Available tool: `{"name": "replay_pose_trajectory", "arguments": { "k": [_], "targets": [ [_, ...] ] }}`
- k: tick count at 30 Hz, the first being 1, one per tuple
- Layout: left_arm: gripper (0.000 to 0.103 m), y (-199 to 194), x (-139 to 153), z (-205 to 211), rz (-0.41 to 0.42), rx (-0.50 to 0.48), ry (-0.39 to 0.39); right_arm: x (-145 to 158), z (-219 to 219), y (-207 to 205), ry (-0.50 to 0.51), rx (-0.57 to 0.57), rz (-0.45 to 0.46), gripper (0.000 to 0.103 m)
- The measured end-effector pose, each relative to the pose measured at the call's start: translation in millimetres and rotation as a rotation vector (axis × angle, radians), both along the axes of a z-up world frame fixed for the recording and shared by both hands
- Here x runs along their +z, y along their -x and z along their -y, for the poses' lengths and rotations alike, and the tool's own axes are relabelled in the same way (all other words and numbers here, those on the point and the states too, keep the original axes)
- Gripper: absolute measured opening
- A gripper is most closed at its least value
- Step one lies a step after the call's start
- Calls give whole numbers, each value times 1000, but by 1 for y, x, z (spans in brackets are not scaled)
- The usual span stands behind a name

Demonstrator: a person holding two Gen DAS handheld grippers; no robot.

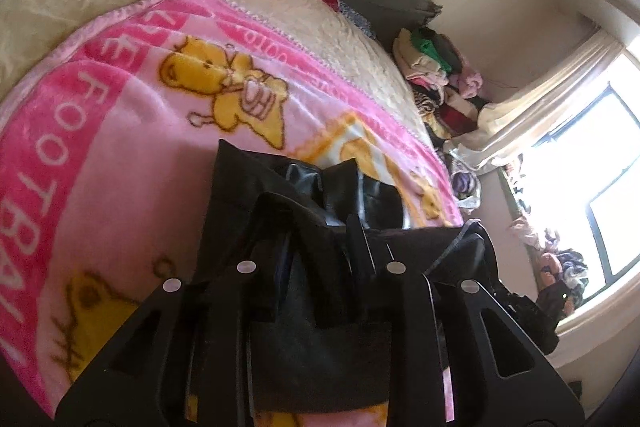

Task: Fold large clothes
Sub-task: 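Lift the side edge with both tools and fold it across the jacket, then open both tools to release the folded jacket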

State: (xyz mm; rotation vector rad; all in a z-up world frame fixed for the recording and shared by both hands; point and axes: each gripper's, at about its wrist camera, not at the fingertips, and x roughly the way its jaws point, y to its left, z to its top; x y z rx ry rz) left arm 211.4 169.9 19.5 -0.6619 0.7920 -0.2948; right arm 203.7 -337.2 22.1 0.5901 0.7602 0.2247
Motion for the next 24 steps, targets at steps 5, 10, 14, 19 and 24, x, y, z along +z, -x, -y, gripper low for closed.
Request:
{"name": "replay_pose_trajectory", "arguments": {
  "k": [5, 10, 14, 19, 24],
  "targets": [
    [19, -3, -8, -8, 0, 36, -5, -13, -2, -15, 21, -19, -29, 25],
    [19, 2, 0, -13, 33, 55, -43, -11, 0, -10, 36, -52, 5, 49],
    [28, 1, 3, -12, 41, 67, -113, -1, 1, -4, 92, -69, 48, 56],
    [39, -13, -16, 1, -2, 64, -261, 2, 3, -3, 188, -74, 64, 61],
    [61, -24, -37, 22, -43, 15, -370, -12, -12, -20, 409, -37, 21, 68]
  ]
}}
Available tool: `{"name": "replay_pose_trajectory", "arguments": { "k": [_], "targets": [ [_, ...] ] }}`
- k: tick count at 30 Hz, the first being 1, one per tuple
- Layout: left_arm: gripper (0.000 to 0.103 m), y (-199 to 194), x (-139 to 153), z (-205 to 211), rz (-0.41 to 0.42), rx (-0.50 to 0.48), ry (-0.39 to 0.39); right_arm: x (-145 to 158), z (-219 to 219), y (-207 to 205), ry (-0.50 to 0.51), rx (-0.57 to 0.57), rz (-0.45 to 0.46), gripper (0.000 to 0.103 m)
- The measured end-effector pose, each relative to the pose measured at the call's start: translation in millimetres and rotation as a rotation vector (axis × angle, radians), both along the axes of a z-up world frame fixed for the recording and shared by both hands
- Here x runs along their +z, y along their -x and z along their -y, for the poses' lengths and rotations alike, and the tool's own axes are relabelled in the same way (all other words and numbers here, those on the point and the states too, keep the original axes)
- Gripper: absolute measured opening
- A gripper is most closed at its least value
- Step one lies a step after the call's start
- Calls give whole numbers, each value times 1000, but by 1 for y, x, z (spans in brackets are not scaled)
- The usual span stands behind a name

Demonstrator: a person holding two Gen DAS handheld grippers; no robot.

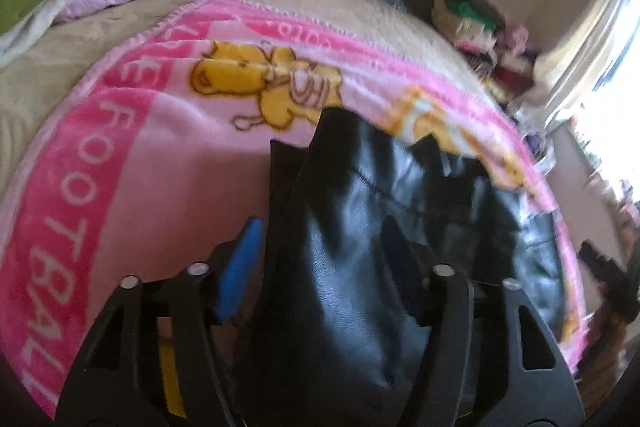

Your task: Fold large clothes

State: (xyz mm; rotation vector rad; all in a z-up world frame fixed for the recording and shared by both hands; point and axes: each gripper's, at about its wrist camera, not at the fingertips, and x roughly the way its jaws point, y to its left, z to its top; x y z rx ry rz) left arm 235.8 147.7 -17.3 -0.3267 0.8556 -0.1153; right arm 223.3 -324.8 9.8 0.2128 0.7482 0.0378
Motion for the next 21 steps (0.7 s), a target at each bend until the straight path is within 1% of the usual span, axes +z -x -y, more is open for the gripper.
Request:
{"name": "replay_pose_trajectory", "arguments": {
  "k": [1, 2, 4, 5, 6, 7, 8, 9, 10, 11, 13, 16, 19, 21],
  "targets": [
    [64, -1, -3, 3, -1, -3, -18, -5, -5, -5, 52, 5, -13, 68],
    [64, -2, -5, 6, -1, -12, -33, -9, -7, -9, 74, 13, -18, 68],
    [63, -3, -11, 8, 2, -21, -45, -15, -13, -19, 91, 37, -25, 68],
    [60, -3, -12, 9, 9, -28, -48, -18, -15, -23, 97, 45, -23, 68],
    [35, -3, -13, 11, 14, -29, -55, -21, -19, -27, 109, 59, -24, 68],
    [25, -4, -14, 11, 15, -25, -75, -23, -21, -31, 124, 69, -28, 57],
    [22, -4, -14, 11, 18, -26, -81, -26, -25, -34, 151, 72, -34, 24],
    [14, -3, -13, 12, 24, -28, -77, -31, -27, -37, 175, 62, -48, 20],
    [8, -1, -10, 11, 39, -26, -77, -33, -26, -38, 166, 50, -44, 14],
    [5, 0, -6, 10, 53, -25, -77, -31, -23, -35, 141, 39, -29, 10],
    [2, 6, 8, 8, 104, -30, -64, -21, -19, -29, 103, 29, 5, 8],
    [1, 10, 27, 10, 172, -55, -40, -1, -6, -23, 21, 38, 62, 7],
    [1, 6, 37, 13, 204, -53, -49, 10, 8, -29, -60, 30, 85, 7],
    [1, -1, 37, 13, 211, -40, -28, 10, 13, -37, -74, 18, 96, 7]
  ]
}}
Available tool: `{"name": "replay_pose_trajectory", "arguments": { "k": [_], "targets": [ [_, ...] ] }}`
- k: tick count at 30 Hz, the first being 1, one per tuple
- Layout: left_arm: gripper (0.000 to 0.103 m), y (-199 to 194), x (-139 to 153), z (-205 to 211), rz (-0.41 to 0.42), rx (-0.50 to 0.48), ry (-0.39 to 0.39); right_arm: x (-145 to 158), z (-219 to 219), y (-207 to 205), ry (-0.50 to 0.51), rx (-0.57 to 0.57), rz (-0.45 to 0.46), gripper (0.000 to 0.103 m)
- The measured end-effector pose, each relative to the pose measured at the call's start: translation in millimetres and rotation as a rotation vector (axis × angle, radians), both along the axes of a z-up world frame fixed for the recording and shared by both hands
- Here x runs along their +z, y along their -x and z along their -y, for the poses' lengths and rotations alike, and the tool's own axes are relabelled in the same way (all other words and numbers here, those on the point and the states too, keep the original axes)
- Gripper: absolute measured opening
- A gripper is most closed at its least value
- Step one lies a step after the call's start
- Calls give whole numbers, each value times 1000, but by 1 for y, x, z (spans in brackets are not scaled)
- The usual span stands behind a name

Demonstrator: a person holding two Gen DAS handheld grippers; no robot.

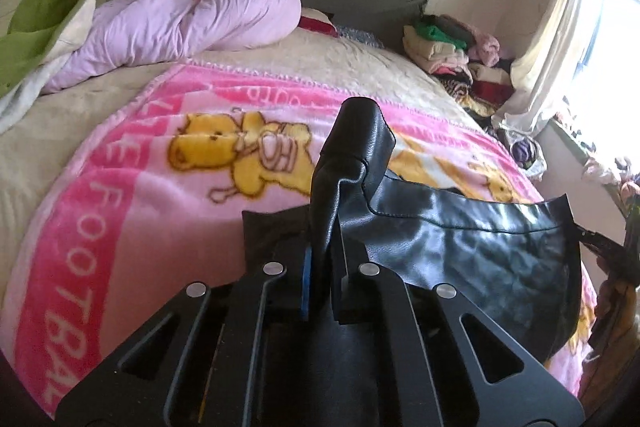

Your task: Fold large clothes

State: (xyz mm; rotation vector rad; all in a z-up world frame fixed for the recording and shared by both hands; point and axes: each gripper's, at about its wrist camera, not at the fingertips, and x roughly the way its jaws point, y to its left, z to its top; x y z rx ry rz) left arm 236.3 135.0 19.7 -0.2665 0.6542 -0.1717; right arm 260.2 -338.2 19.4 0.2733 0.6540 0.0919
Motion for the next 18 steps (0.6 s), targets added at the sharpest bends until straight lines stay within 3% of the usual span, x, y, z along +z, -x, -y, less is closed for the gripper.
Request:
{"name": "replay_pose_trajectory", "arguments": {
  "k": [9, 18],
  "targets": [
    [1, -24, -33, -4, -65, 38, 20, -34, -4, -24, -21, -49, -57, 7],
    [8, -33, -55, -1, -101, 54, -53, -60, -6, -35, -1, -69, -132, 10]
  ]
}}
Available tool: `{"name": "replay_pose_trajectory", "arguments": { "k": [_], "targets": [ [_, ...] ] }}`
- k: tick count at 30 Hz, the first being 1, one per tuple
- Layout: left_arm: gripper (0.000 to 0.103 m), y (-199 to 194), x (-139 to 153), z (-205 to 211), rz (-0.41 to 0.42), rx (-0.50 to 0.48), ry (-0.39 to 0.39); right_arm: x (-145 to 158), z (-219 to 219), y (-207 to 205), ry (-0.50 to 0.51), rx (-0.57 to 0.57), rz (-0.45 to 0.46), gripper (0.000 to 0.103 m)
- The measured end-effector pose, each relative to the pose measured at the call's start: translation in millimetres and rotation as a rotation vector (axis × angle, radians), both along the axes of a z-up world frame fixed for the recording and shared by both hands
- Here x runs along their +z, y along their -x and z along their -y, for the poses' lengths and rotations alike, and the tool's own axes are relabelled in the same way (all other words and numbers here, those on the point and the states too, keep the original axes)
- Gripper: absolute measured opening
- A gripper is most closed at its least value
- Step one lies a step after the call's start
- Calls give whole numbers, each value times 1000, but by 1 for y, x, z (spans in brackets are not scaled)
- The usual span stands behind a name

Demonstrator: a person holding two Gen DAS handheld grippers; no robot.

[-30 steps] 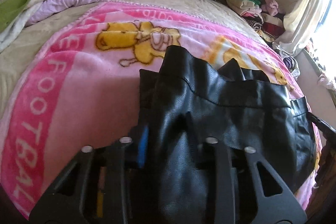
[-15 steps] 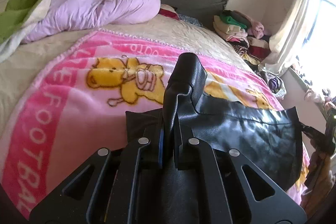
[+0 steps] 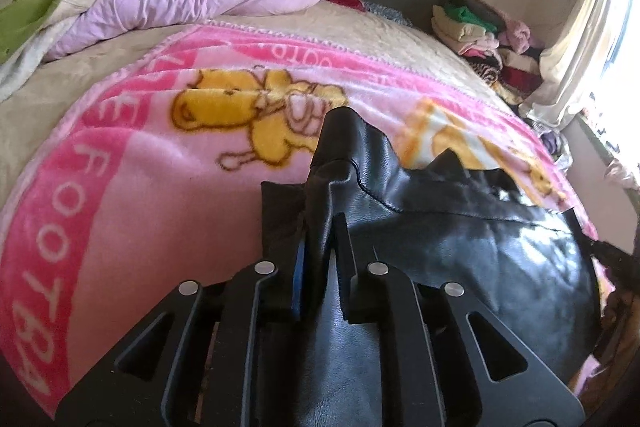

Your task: Fold large clothes

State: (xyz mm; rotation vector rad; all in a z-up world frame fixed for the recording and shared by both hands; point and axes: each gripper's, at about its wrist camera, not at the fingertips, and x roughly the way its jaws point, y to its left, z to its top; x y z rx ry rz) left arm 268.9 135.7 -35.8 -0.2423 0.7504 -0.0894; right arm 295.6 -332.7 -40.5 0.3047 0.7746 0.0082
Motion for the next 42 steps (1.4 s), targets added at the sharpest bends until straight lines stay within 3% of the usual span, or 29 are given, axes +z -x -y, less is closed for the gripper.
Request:
{"name": "replay_pose_trajectory", "arguments": {
  "k": [9, 18, 20, 25, 29, 31, 32, 36, 42],
  "targets": [
    [10, 0, -3, -1, -13, -1, -12, -7, 0, -3, 24, -2, -29, 14],
    [22, 5, 4, -5, -21, 19, -28, 6, 2, 19, 26, -8, -38, 42],
    [28, 9, 9, -6, -18, 27, -39, 8, 4, 28, 1, 3, -35, 47],
    [56, 21, 23, -10, -7, 41, -38, 19, 3, 54, -34, 25, -12, 59],
    [71, 32, 34, -12, 6, 56, -46, 26, 0, 72, -45, 43, 4, 69],
    [89, 36, 39, -12, 7, 63, -44, 30, -1, 81, -54, 51, 16, 75],
    [93, 40, 43, -12, 5, 70, -51, 31, -1, 84, -58, 52, 20, 80],
    [93, 51, 50, -12, 10, 77, -57, 38, -2, 99, -77, 66, 37, 86],
    [93, 61, 53, -19, -5, 83, -4, 42, -3, 118, -80, 74, 52, 88]
  ]
}}
